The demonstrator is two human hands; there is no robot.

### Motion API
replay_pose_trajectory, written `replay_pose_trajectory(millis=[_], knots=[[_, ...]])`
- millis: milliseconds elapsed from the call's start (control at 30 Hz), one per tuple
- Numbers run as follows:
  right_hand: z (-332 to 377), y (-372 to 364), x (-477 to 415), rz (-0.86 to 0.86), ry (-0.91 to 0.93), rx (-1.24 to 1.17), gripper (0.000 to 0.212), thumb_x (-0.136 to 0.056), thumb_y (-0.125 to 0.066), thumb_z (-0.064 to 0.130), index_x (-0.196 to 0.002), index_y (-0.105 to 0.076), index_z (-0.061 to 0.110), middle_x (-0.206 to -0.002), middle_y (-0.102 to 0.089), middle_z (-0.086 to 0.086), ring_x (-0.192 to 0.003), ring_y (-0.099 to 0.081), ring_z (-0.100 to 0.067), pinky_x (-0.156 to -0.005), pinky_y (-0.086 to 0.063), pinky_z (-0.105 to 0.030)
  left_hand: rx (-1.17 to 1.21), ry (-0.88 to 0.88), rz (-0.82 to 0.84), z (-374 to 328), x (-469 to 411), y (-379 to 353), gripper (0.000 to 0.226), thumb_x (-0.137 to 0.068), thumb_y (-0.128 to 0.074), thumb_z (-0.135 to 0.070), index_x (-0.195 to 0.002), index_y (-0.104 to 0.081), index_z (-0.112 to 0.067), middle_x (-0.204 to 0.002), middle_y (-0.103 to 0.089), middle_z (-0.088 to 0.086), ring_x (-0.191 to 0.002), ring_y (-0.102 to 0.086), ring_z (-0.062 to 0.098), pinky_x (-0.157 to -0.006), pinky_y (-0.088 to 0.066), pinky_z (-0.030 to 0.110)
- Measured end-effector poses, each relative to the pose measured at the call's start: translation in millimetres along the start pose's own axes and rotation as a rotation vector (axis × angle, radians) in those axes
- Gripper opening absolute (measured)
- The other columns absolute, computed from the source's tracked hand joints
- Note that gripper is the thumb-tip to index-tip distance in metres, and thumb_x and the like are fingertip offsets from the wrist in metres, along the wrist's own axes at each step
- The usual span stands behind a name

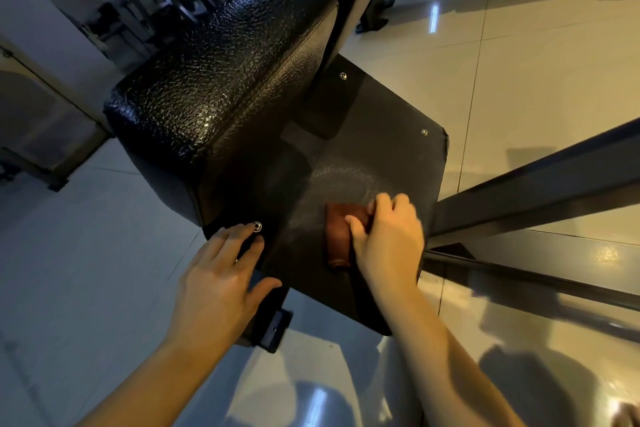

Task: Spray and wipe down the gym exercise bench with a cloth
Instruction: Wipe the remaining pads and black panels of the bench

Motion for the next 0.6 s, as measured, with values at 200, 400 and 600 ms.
replay_pose_trajectory(millis=[200,400,600], knots=[[42.0,-43.2,41.2,0.097,-0.143,-0.131,0.073,-0.1,-0.04,0.062,-0.157,-0.035,0.016,-0.163,-0.03,-0.011,-0.151,-0.026,-0.032,-0.124,-0.024,-0.05,0.014,0.012,0.007,1.0,0.0,1.2,0.065,-0.067,-0.092,-0.038,-0.119,-0.074,-0.002,-0.131,-0.066,0.014,-0.12,-0.062,0.035,-0.094,-0.054,0.046],[73.5,-37.6,58.0,0.069,0.486,-0.272,0.041,-0.103,-0.053,0.034,-0.141,-0.058,0.02,-0.156,-0.045,-0.005,-0.146,-0.037,-0.025,-0.12,-0.033,-0.047,0.039,0.015,0.037,4.8,2.8,-3.4,0.063,-0.065,-0.094,-0.034,-0.117,-0.074,-0.004,-0.133,-0.064,0.014,-0.122,-0.06,0.036,-0.093,-0.054,0.048],[-64.4,-49.1,47.2,-0.031,-0.291,-0.278,0.05,-0.102,-0.05,0.039,-0.149,-0.049,0.021,-0.164,-0.033,-0.008,-0.151,-0.03,-0.03,-0.121,-0.031,-0.056,0.018,-0.006,0.003,4.5,-0.3,-3.5,0.063,-0.07,-0.089,-0.04,-0.117,-0.074,-0.001,-0.132,-0.065,0.015,-0.118,-0.062,0.038,-0.086,-0.058,0.052]])
Point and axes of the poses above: each hand's wrist, its own x-axis away from the middle knuckle, its own y-axis out of the back of the hand, z = x × y, the point moved 6 cm from there along -x, towards the middle knuckle
